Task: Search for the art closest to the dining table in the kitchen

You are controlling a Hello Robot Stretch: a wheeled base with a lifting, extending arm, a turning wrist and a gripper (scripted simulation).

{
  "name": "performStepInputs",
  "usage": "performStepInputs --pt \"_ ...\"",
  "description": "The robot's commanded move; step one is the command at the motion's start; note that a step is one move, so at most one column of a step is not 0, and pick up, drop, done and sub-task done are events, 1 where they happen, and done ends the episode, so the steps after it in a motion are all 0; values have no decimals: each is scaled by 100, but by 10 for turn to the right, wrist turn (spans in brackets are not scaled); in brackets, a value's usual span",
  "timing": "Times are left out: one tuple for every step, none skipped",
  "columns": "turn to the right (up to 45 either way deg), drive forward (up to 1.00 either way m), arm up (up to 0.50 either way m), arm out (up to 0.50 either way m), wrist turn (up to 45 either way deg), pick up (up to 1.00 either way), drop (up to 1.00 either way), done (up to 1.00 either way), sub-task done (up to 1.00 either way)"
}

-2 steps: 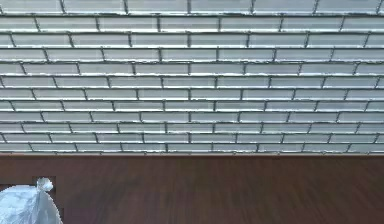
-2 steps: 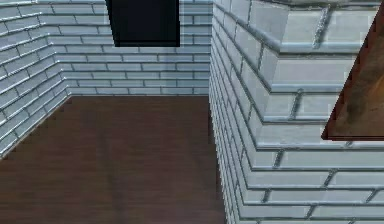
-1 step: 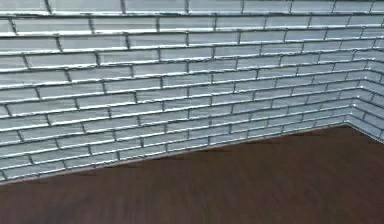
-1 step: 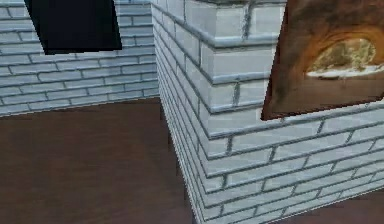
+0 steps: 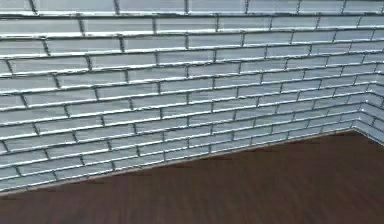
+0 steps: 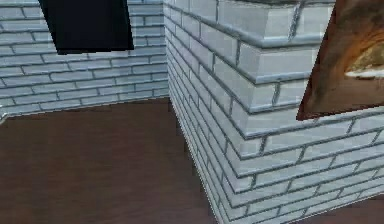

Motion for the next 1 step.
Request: performStepInputs --pt "390 0 0 0 0 0 0 0 0"
